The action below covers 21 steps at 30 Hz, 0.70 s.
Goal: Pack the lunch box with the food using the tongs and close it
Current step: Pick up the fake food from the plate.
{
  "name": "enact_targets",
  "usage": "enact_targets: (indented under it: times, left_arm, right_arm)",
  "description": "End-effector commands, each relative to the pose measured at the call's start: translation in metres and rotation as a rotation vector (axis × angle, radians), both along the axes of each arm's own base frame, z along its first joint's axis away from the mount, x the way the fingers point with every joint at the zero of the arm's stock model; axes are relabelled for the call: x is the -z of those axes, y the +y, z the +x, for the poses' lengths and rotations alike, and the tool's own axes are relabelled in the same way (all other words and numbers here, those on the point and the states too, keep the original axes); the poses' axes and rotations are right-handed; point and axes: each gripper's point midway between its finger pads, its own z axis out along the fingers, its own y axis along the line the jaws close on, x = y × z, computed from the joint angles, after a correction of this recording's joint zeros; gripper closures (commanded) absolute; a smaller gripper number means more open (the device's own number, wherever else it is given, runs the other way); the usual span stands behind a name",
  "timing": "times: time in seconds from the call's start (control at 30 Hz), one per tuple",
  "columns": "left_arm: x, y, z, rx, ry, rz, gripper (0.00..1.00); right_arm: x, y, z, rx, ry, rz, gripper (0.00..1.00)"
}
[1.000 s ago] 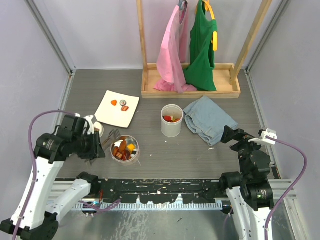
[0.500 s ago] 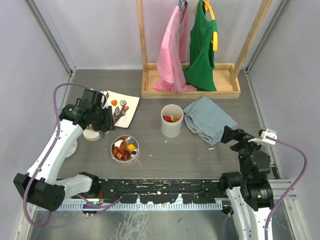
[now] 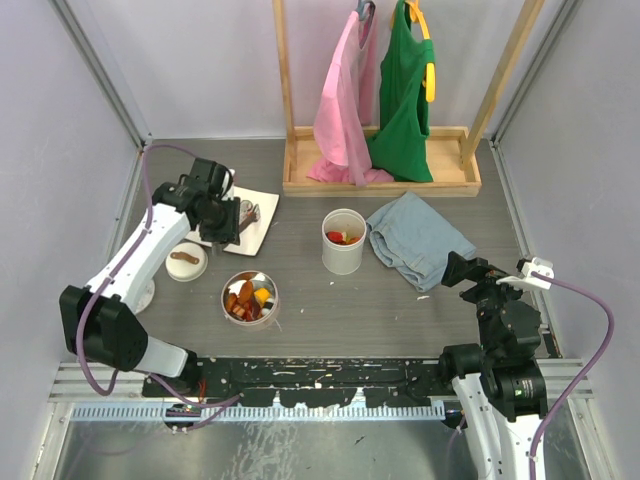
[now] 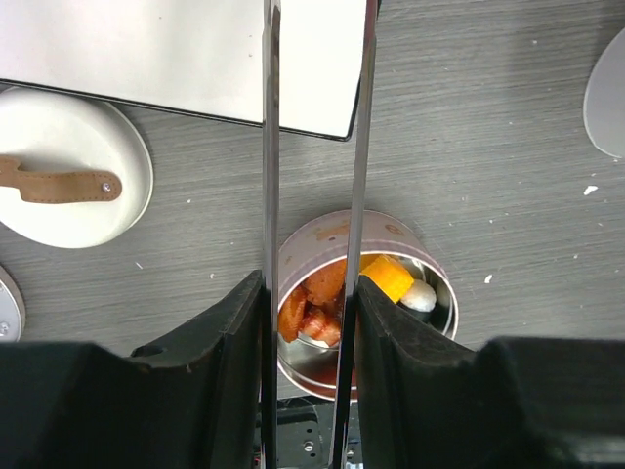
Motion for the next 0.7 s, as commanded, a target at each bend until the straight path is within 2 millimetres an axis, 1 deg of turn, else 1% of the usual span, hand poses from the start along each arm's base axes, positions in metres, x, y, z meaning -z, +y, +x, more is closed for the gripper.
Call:
enact_targets:
  times: [0.0,0.27,0.67]
  left_arm:
    - [-0.016,0.003,0.023,0.017,-0.097,0.036,0.61]
    - [-0.007,0.012,0.030,0.027,-0.091,0.091,0.58]
    - [0.004,0.010,0.044,0.044,-0.055,0.071,0.59]
  right_arm:
    - [-0.017,-0.001,0.001,0.003,-0.066,-0.001,0.00]
    - [-0.016,0.000,0.002,0.002,-0.062,-0.003,0.00]
    - [-0.016,-0.001,0.002,0.006,-0.060,-0.002,0.00]
